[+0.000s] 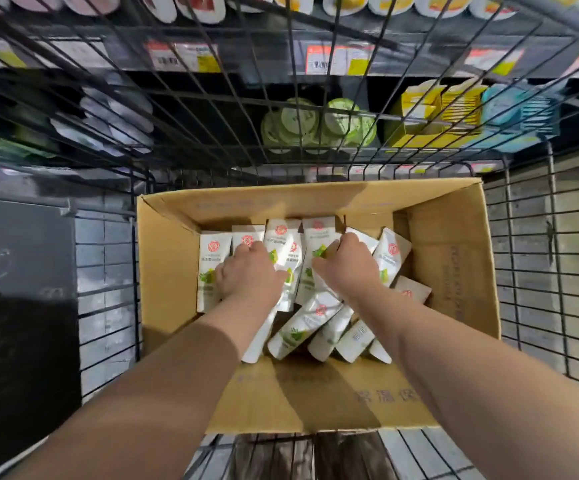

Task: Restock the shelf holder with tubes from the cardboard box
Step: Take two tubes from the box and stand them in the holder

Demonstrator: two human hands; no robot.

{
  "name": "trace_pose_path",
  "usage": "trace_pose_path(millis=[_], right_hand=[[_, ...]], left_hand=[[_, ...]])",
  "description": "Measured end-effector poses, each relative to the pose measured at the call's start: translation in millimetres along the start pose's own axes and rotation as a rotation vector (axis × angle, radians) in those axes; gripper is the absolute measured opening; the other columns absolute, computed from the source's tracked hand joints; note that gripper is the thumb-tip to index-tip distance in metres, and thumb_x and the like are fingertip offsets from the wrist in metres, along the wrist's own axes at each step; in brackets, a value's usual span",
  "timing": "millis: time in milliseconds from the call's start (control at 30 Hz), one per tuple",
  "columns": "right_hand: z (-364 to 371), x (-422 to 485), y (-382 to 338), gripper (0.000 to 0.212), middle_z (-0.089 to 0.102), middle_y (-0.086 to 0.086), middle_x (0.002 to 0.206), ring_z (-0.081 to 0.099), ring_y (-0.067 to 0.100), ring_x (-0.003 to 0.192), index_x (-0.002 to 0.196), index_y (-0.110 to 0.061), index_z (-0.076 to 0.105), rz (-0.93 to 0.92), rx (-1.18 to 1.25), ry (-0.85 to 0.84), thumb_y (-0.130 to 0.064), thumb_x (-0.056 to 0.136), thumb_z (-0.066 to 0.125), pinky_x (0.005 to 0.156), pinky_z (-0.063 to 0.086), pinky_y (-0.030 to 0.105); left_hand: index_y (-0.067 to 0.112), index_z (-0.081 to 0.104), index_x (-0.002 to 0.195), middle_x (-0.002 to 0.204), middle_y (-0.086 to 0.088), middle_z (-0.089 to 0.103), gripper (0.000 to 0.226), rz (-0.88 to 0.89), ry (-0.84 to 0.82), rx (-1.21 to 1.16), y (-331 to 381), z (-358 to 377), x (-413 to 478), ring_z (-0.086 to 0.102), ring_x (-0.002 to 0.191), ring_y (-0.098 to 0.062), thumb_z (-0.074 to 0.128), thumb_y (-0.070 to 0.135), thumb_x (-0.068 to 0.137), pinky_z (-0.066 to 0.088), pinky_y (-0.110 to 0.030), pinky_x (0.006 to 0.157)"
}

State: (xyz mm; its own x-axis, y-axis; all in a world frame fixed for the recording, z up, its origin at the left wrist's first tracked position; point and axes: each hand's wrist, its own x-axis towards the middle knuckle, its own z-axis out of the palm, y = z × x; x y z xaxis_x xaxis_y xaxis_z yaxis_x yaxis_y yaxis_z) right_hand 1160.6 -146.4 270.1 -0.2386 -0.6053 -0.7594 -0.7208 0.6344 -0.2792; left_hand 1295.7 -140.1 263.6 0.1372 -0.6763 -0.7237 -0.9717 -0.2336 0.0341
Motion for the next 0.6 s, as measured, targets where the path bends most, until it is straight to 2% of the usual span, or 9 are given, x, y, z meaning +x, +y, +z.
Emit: trace_pose_path(millis=[67, 133, 200, 300, 433, 600], right_hand=[[-0.8, -3.8, -0.2, 0.013, 0.056, 0.009, 0.094, 0.053, 0.024, 0.074, 0.079, -0.012, 0.049, 0.002, 0.032, -0.047, -0.018, 0.080, 0.060, 0.056, 0.039, 0.027], [0.5, -8.0, 3.6, 0.018, 0.053, 0.009, 0.089, 0.050, 0.023, 0.069, 0.067, -0.014, 0.043, -0.002, 0.019, -0.079, -0.013, 0.077, 0.058, 0.053, 0.037, 0.027], [-0.3, -12.4, 7.3, 0.011, 0.050, 0.008, 0.088, 0.047, 0.021, 0.068, 0.075, -0.012, 0.047, -0.001, 0.035, -0.077, -0.014, 0.073, 0.058, 0.054, 0.037, 0.027], [-2.7, -16.7, 14.4, 0.018, 0.048, 0.002, 0.078, 0.044, 0.014, 0.063, 0.091, -0.010, 0.049, 0.003, 0.127, -0.063, -0.013, 0.076, 0.058, 0.054, 0.038, 0.027], [-6.7, -22.5, 20.7, 0.024, 0.050, -0.002, 0.077, 0.048, 0.012, 0.066, 0.098, -0.015, 0.043, -0.027, 0.232, -0.031, -0.016, 0.081, 0.060, 0.056, 0.042, 0.028], [-13.4, -35.8, 25.0, 0.029, 0.054, -0.010, 0.080, 0.053, 0.005, 0.069, 0.104, -0.023, 0.041, -0.121, 0.347, -0.033, -0.018, 0.085, 0.063, 0.054, 0.041, 0.021]], left_hand=[[0.011, 0.039, 0.131, 0.130, -0.013, 0.048, 0.057, -0.002, -0.008, -0.023, 0.8, 0.0, -2.5, 0.051, 0.116, -0.033, 0.055, 0.045, 0.087, 0.039, -0.041, 0.092], [0.011, 0.040, 0.129, 0.130, -0.012, 0.048, 0.056, -0.016, -0.043, -0.051, 1.4, -2.6, -3.3, 0.051, 0.116, -0.032, 0.057, 0.044, 0.086, 0.039, -0.040, 0.091], [0.011, 0.043, 0.126, 0.129, -0.011, 0.048, 0.055, -0.026, -0.089, -0.059, 1.8, -5.0, -2.8, 0.050, 0.116, -0.032, 0.058, 0.044, 0.085, 0.038, -0.040, 0.092], [0.012, 0.046, 0.123, 0.127, -0.011, 0.050, 0.053, -0.042, -0.146, -0.061, 0.8, -8.1, -2.2, 0.050, 0.115, -0.032, 0.058, 0.045, 0.084, 0.038, -0.040, 0.091], [0.014, 0.042, 0.124, 0.124, -0.009, 0.054, 0.049, -0.046, -0.178, -0.132, -0.5, -12.4, -3.8, 0.050, 0.114, -0.033, 0.057, 0.038, 0.084, 0.034, -0.041, 0.096], [0.021, 0.039, 0.128, 0.124, -0.006, 0.054, 0.053, -0.028, -0.080, -0.273, -8.4, -6.0, -17.3, 0.049, 0.116, -0.031, 0.061, 0.032, 0.080, 0.030, -0.040, 0.100]])
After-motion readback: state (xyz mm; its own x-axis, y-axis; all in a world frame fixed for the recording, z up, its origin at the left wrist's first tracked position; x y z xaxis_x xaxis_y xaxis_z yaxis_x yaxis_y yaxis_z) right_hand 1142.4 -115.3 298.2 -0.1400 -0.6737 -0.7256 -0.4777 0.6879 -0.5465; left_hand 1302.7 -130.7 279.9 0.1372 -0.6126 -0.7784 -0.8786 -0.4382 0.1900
